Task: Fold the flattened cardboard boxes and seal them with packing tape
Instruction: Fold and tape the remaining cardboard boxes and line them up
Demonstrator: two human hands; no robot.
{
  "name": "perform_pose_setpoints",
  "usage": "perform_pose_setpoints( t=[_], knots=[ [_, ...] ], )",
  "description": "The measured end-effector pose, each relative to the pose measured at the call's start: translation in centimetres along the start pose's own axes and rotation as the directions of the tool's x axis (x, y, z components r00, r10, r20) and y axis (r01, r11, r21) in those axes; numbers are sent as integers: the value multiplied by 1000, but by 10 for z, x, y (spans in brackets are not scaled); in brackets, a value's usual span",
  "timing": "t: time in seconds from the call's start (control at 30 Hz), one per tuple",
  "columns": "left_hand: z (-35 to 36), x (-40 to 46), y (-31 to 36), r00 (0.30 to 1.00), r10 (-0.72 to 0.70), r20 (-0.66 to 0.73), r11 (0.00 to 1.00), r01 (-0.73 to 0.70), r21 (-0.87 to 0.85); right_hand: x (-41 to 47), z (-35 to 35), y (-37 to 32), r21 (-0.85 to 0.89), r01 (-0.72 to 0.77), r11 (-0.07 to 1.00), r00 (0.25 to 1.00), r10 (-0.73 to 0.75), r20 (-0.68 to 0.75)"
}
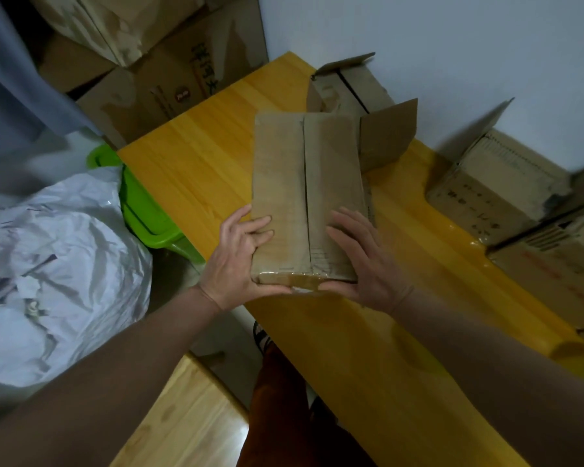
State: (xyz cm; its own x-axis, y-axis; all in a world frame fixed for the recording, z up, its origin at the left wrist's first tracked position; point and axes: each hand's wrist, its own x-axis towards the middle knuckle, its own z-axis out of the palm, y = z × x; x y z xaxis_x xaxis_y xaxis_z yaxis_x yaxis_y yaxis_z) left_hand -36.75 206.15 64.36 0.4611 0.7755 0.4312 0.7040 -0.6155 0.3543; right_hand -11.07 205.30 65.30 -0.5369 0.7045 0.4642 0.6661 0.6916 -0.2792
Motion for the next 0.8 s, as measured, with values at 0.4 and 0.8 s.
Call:
perform_pose_setpoints(
  t=[0.4,0.8],
  knots=[
    [-14,37,50,972,-91,215,957,25,288,-18,-25,2,-83,-20,996,957,43,287],
    [7,-4,47,959,284,18,959,-284,23,3,-61,-14,14,-205,979,924,189,331]
  ],
)
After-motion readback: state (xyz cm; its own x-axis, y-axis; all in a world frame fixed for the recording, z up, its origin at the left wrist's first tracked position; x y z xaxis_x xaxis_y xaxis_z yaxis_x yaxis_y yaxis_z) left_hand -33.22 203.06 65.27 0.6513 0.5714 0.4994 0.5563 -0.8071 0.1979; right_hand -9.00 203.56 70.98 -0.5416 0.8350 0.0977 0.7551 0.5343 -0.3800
